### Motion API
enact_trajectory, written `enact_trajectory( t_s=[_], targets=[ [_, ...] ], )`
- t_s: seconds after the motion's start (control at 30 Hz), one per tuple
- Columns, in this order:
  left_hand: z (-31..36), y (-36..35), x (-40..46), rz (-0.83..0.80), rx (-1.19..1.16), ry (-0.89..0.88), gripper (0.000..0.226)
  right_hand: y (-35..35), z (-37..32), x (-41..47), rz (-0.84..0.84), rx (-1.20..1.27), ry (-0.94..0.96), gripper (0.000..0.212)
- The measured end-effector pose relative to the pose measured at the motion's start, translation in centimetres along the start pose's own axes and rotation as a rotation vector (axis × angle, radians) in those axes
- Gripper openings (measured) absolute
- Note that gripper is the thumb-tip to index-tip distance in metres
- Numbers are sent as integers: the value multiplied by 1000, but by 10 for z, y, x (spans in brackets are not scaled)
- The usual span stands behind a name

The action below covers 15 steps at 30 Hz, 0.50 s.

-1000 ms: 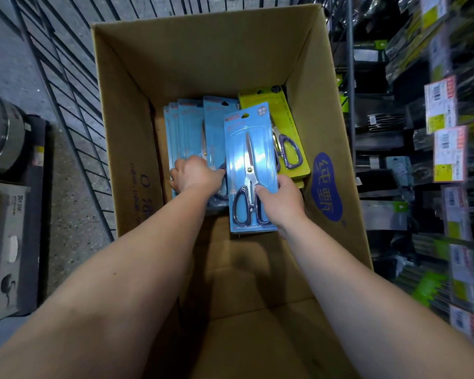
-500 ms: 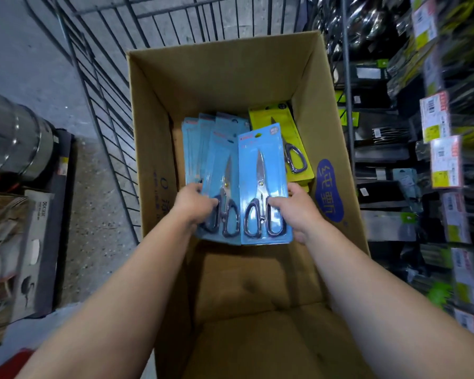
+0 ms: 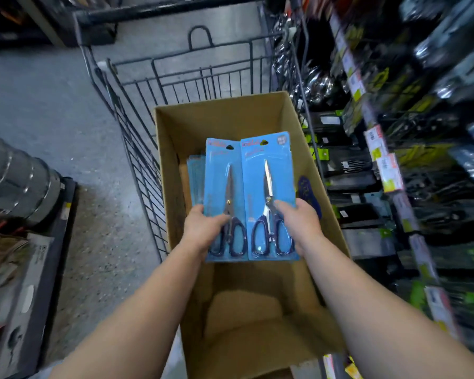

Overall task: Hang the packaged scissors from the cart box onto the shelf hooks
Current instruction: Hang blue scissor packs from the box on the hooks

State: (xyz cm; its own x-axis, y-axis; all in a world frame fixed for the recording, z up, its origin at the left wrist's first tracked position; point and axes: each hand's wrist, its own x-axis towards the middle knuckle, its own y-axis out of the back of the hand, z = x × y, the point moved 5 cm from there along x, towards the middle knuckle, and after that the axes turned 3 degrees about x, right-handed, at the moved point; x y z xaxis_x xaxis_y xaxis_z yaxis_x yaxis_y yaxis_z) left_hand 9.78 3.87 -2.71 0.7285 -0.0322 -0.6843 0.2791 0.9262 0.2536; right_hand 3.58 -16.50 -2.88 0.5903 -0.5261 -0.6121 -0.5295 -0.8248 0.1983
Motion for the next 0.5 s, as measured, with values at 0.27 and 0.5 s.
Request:
enact_trajectory(
  t_s=[0.27, 0.5],
  targets=[
    [0, 31, -45, -51, 127, -252, 44, 10, 18, -90, 247, 32, 174, 13],
    [-17, 42, -99, -206, 181, -342, 40, 33, 63, -187, 508, 123, 178, 14]
  ],
)
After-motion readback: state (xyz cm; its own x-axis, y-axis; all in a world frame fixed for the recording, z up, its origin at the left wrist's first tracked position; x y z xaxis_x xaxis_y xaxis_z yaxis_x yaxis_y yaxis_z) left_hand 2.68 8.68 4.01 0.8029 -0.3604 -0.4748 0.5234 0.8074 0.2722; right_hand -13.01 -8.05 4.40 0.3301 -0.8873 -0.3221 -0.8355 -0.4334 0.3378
